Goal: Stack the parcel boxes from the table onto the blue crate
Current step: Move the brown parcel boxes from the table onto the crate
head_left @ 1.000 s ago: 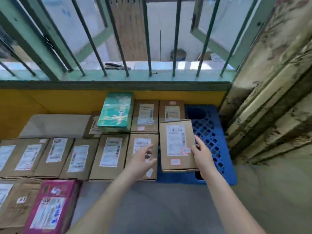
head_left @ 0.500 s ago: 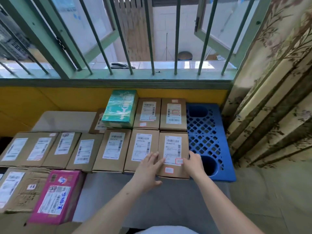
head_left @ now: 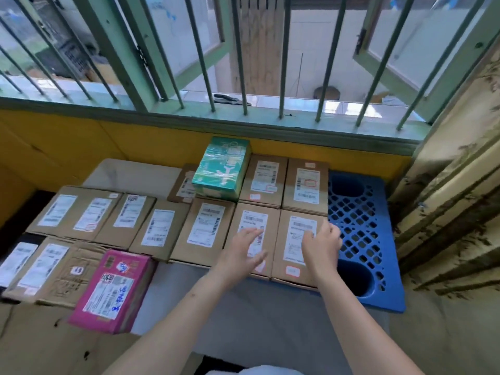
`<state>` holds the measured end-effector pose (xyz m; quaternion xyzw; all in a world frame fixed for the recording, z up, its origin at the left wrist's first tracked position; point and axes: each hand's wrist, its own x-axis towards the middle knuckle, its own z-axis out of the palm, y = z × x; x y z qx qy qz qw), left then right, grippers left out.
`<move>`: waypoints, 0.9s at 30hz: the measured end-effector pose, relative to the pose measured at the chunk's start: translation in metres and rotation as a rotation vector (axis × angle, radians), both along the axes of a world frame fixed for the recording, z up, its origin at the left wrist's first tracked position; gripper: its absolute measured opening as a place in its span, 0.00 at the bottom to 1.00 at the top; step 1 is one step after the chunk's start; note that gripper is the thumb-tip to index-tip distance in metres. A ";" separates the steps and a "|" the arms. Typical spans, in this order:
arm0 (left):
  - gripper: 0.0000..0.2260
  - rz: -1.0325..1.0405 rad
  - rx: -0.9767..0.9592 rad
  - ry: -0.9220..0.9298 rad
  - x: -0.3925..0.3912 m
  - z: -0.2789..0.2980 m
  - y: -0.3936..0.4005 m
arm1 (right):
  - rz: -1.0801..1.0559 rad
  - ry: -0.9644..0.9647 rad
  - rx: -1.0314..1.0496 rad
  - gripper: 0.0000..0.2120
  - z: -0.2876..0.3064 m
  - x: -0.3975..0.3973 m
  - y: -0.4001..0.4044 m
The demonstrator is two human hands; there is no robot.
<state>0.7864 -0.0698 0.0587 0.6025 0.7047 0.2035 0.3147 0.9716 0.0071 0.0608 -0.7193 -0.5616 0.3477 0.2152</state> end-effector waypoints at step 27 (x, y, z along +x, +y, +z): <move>0.20 0.336 -0.408 0.049 -0.387 -0.103 0.147 | 0.137 -0.032 -0.449 0.14 -0.089 -0.470 0.157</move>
